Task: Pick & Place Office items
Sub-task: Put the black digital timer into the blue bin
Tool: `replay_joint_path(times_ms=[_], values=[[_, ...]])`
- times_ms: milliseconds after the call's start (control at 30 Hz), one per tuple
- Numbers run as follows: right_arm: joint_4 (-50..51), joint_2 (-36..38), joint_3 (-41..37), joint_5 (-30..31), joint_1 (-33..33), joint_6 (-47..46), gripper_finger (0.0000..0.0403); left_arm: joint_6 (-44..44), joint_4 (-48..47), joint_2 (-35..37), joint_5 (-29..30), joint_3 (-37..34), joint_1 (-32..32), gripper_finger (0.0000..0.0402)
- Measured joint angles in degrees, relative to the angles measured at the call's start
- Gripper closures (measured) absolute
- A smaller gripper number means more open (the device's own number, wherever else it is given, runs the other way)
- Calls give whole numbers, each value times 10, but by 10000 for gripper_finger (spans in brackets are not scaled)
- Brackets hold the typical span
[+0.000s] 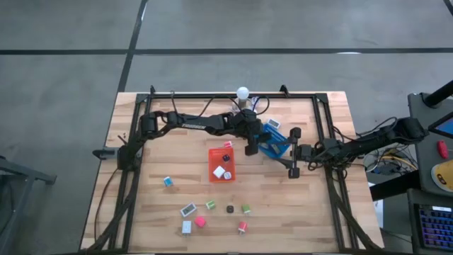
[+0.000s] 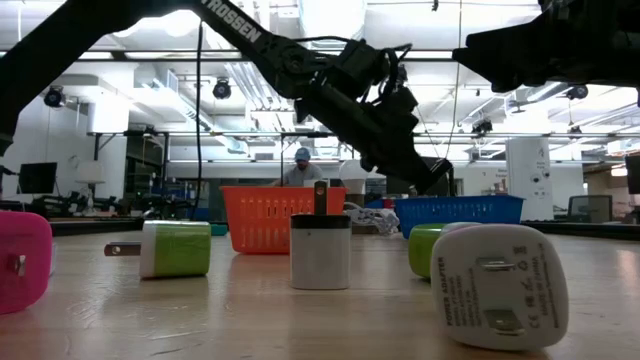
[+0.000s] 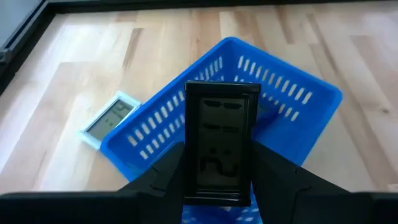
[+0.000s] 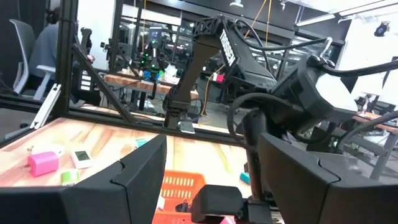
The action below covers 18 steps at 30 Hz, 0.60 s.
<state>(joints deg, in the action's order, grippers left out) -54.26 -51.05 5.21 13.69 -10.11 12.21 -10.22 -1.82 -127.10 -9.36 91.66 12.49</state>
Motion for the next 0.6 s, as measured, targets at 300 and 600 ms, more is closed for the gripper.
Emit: replay_joint_path(times_ms=[300,600], values=[[-1,0,0,0,0,0,156,-2,-17,0,2,0,-1,261],[-6,0,0,0,0,0,156,-5,-38,0,8,0,0,261]])
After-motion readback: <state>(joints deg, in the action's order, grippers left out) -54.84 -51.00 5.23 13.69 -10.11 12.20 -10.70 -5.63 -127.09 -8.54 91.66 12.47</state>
